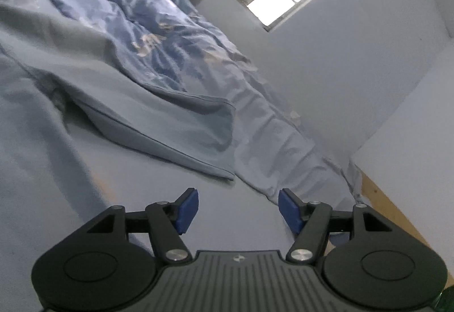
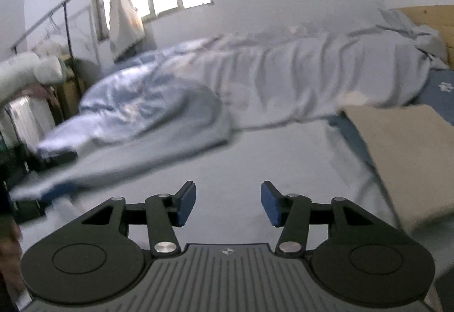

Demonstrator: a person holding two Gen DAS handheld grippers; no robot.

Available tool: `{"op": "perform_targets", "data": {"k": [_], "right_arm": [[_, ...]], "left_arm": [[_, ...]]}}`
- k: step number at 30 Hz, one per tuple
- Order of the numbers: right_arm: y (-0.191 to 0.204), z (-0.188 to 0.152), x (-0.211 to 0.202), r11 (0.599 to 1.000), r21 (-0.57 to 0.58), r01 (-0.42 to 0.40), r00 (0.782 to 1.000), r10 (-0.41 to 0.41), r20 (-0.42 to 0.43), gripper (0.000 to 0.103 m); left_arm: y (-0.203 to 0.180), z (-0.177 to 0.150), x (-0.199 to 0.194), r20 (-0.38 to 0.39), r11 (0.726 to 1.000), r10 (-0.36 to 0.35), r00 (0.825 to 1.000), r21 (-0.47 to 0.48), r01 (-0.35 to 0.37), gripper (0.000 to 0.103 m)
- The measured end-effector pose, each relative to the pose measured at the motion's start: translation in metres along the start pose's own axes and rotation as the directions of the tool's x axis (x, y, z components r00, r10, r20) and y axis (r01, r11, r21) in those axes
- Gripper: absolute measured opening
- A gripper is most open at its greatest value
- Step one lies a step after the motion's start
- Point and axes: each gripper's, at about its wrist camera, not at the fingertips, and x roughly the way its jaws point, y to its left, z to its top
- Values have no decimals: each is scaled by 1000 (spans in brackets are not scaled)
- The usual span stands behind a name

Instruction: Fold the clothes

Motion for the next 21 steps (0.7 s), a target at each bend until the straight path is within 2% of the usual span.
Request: {"op": "perform_targets", "data": {"k": [5,8,10,13,16,21], "right_arm": [[23,24,36,996,40,-84,996,84,-1,53],[31,41,68,989,62,-132,991,133,-13,53],[28,52,97,977,132,-169,984,175,-34,53],[13,58,151,927,315,-206,968,240,-74,53],[-6,54,205,867,457,-201,955,276,-104,54],[-29,39,279,824,556,-112,968,217,-127,54]], "left_arm": [[11,11,-5,25,999,13,1000,-33,-12,62],[20,21,-10,53,998,26,998,-66,-22,65],[28,26,-10,67,995,38,997,-97,-31,65],[40,33,-9,80,989,60,995,-141,-48,65],[49,34,-5,79,980,75,994,-188,-59,65],[54,31,4,61,975,86,994,-212,-71,65]]}}
